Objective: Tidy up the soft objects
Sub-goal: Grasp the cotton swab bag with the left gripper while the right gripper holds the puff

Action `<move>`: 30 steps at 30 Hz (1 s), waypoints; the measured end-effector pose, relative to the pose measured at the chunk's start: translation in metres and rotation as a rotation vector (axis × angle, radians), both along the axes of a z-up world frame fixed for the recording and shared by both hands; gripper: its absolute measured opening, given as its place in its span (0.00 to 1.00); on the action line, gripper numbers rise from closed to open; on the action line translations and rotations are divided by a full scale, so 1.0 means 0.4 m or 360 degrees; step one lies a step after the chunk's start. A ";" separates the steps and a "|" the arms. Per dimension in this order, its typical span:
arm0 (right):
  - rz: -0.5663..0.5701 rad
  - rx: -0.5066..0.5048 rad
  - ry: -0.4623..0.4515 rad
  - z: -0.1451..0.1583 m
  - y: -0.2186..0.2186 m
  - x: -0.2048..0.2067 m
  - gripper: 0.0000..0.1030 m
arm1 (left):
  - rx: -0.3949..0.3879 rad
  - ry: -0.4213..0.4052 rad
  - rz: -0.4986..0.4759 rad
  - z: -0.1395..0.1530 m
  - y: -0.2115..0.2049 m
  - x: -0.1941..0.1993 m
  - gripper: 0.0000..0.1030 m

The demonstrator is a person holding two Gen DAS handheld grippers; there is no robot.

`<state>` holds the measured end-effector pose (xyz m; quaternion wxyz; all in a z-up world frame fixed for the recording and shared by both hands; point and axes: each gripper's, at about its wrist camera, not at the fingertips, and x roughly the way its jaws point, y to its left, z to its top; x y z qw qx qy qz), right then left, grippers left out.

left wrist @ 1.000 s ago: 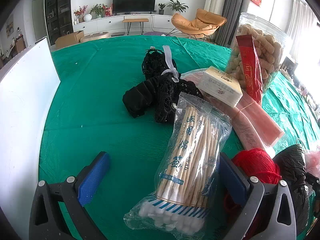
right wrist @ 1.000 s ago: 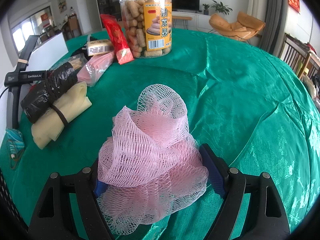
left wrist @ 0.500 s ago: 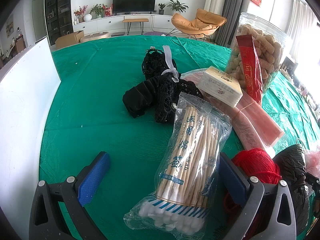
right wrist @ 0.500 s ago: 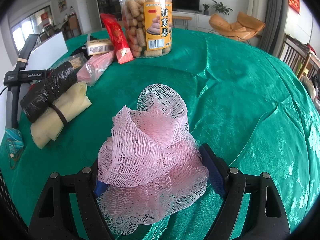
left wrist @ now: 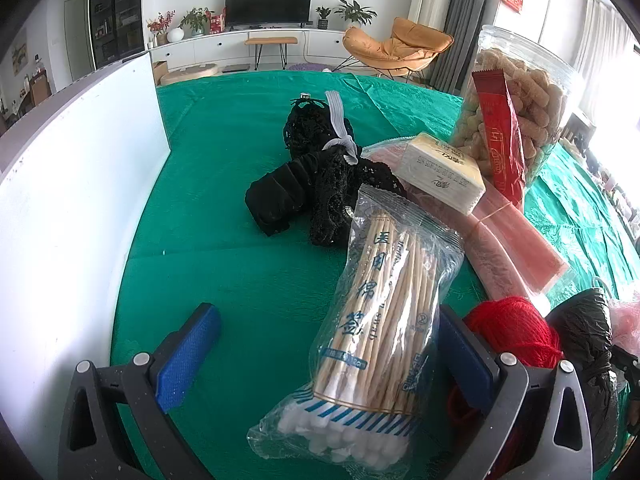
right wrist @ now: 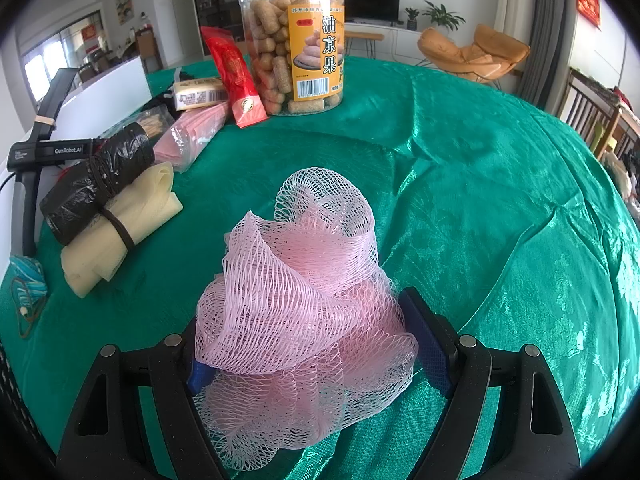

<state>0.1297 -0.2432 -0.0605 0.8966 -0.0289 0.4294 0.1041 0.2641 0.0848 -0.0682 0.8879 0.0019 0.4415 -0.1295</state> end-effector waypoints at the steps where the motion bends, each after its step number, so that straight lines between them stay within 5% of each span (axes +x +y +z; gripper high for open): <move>1: 0.0000 0.0000 0.0000 0.000 0.000 0.000 0.81 | 0.0000 0.0000 0.0000 0.000 0.000 0.000 1.00; 30: -0.0001 0.0034 -0.0001 0.002 -0.011 -0.005 0.81 | 0.0005 -0.0003 0.0009 -0.003 -0.008 0.000 1.00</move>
